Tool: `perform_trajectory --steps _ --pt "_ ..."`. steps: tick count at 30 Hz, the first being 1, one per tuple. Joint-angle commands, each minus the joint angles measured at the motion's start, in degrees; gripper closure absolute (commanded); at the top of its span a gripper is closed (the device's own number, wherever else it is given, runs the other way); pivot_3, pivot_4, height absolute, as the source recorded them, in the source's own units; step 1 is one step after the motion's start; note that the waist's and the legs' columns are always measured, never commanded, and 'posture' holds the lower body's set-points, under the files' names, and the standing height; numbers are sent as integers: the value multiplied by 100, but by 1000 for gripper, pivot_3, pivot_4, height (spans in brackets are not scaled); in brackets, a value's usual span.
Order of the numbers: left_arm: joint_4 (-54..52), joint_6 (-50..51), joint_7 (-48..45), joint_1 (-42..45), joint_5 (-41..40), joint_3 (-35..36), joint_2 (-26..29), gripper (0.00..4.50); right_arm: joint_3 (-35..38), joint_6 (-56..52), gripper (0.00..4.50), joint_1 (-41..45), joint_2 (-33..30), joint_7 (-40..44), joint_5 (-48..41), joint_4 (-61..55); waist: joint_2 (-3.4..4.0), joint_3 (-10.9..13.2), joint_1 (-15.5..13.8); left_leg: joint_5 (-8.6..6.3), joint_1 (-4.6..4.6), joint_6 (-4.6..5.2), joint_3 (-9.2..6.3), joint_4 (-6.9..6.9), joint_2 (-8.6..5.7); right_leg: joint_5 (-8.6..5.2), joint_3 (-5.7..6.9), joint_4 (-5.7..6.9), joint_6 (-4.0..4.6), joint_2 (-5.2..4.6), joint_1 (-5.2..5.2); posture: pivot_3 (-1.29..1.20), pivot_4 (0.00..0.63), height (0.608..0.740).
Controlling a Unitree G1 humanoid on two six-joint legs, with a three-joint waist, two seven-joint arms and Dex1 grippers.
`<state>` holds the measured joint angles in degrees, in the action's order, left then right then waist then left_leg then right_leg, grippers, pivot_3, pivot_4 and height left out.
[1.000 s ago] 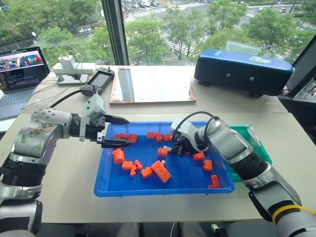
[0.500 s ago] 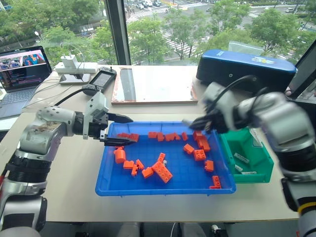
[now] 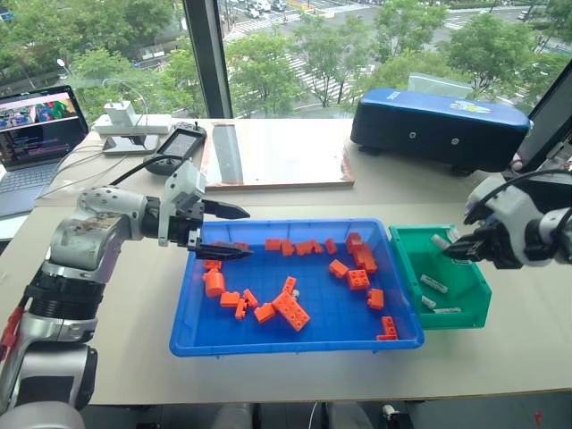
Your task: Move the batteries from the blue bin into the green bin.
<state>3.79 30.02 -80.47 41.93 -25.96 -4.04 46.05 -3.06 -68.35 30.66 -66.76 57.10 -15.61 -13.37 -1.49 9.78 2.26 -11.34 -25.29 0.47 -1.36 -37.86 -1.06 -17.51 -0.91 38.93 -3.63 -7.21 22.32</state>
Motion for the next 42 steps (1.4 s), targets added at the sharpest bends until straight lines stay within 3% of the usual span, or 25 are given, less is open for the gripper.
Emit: perform_trajectory --steps 1,6,7,13,18,22,24,33,42 --pt "30 -124 -59 140 50 12 18 0 261 -29 1776 146 73 -225 -124 -210 1 1 -3 0 0 0 0 0 0 0 0 0 0 0 0 0 150 732" --pt "49 -133 15 144 141 43 18 0 229 0 81 963 329 -400 -255 -292 2 2 15 0 0 0 0 0 0 0 -1 0 0 0 3 0 150 732" --pt "27 -112 19 135 138 57 30 0 137 70 33 1120 433 -363 -333 -441 2 2 15 0 0 0 0 0 1 0 0 1 0 0 3 0 150 732" --pt "-83 -28 45 68 124 109 144 0 -389 -444 33 1666 1683 -441 -1063 -1230 2 1 22 0 0 0 -3 0 2 0 1 2 0 2 1 0 150 732" --pt "-134 -7 77 16 136 116 248 0 -1000 -745 33 1733 2610 -1165 -950 -1260 0 1 -10 0 -3 0 -7 -2 -1 0 5 6 0 0 -2 0 150 732" --pt "-231 50 96 -99 88 163 353 0 -1156 -1910 33 1541 3984 -1782 -1250 -1433 -3 0 2 0 -3 -1 -11 -2 -1 0 8 17 0 2 -1 0 150 732" --pt "-235 47 107 -110 86 159 352 0 -1189 -2219 33 1494 4350 -2018 -1227 -1421 -3 0 15 1 -3 -1 -15 0 -1 0 8 29 0 5 2 0 150 732" --pt "-195 16 92 -60 103 110 326 0 -1173 -2415 33 1248 4883 -2636 -1523 -1226 -2 0 19 2 -2 -3 -19 -1 -3 0 10 29 0 7 3 0 150 732" --pt "-240 93 38 -39 88 67 353 0 -1489 -2415 33 1160 4827 -3004 -1649 -1133 -2 0 33 2 0 -3 -19 0 -1 0 9 29 0 9 5 0 150 732"
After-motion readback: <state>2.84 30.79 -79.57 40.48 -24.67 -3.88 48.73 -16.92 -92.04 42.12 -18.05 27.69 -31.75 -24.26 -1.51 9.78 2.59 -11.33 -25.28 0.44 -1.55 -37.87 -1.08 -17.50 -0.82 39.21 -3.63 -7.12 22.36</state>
